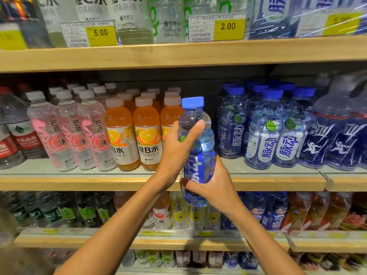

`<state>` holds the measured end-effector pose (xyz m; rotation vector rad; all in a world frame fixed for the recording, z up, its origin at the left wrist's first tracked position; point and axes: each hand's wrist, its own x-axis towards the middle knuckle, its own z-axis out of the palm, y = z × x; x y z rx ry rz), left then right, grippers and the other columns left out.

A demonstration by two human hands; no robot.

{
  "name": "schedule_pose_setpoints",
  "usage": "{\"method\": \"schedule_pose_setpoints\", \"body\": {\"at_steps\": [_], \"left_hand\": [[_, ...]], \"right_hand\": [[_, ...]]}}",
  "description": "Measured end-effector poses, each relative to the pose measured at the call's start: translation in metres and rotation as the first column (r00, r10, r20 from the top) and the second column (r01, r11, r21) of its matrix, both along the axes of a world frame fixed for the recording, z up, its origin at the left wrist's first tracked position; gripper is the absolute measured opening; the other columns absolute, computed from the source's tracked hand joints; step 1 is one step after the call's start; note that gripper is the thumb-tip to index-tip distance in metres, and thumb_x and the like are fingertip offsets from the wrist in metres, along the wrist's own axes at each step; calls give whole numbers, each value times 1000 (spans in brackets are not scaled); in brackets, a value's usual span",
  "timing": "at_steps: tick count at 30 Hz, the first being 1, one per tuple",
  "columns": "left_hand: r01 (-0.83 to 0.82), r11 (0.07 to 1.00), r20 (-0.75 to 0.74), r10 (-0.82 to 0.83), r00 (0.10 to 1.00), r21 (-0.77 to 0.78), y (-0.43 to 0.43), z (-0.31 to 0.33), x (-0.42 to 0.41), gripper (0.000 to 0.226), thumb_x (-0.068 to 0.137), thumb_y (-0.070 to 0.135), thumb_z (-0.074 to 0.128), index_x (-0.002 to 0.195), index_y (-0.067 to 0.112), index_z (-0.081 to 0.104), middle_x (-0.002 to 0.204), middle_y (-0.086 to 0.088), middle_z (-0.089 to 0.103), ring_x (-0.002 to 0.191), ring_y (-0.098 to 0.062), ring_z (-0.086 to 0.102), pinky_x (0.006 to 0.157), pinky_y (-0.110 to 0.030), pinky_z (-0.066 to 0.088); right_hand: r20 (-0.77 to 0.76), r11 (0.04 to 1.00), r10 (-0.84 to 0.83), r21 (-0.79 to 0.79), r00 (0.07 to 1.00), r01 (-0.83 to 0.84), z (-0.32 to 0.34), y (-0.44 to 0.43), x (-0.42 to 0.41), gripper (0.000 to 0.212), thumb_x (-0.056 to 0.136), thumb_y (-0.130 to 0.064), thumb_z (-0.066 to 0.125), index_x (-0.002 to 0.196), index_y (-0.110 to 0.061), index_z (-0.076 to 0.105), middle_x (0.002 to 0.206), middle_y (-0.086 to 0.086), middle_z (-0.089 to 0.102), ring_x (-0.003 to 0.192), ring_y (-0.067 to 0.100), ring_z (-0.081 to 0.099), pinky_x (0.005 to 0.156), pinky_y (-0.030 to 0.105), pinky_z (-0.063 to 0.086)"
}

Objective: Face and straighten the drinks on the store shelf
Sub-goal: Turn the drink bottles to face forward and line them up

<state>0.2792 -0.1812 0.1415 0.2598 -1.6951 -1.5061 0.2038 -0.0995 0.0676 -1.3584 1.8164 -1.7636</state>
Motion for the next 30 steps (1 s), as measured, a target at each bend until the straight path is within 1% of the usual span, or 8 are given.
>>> {"method": "schedule_pose_setpoints", "body": {"at_steps": [7,10,14,17,20,25,28,30], "left_hand": [[-29,996,-26,32,999,88,6,2,-6,21,69,26,78,87,23,66,76,8,73,72,-9,70,61,-17,52],[40,976,-27,-36,999,215,3,6,-7,25,62,21,81,83,20,67,72,3,71,64,-13,68,58,-23,54],[393,808,-120,-381,917,438,-11,16,-6,37,52,28,83,85,13,72,83,-8,70,69,-22,68,66,-30,57],[653,603,-248,-618,746,459,-17,18,-12,70,44,39,89,101,7,65,93,-8,66,78,-24,66,75,-32,55],[770,474,-317,-719,619,427,-21,14,-23,69,52,40,88,106,5,61,95,-8,64,80,-24,65,76,-33,55],[748,510,-272,-716,643,425,-23,-1,-31,72,49,45,88,105,5,68,98,-11,69,84,-26,68,80,-36,57],[561,718,-105,-574,812,412,-23,-1,-28,80,44,54,88,107,7,70,105,-13,70,89,-24,69,81,-35,56],[336,887,3,-356,935,316,-23,0,-25,73,61,52,82,114,6,63,99,-9,70,83,-18,68,74,-31,56]], "right_hand": [[-68,988,-95,112,993,102,0,11,8,64,55,-54,74,108,-36,44,99,-13,65,89,4,65,77,37,57],[164,992,122,23,979,-128,-5,16,1,63,63,-52,77,117,-35,48,110,-8,68,100,12,67,85,38,56],[663,880,446,-199,602,-432,-12,23,-17,91,52,-64,82,127,-19,57,126,9,64,115,26,61,99,44,49],[704,717,618,-322,349,-618,-14,20,-21,106,53,-68,79,134,-7,50,131,23,55,120,41,52,109,63,28],[627,580,737,-397,251,-711,-11,16,-11,91,62,-63,77,129,-6,54,117,17,64,104,32,64,99,53,46],[635,692,670,-346,385,-633,-13,20,-11,65,59,-45,85,109,-8,67,95,14,69,82,28,69,77,41,57],[608,850,509,-241,610,-468,-15,25,-13,59,52,-36,87,104,-13,69,96,16,70,84,34,68,82,49,56],[560,935,350,-166,751,-313,-15,27,-15,51,52,-34,81,100,-19,69,98,12,72,90,32,68,84,47,55]]}}
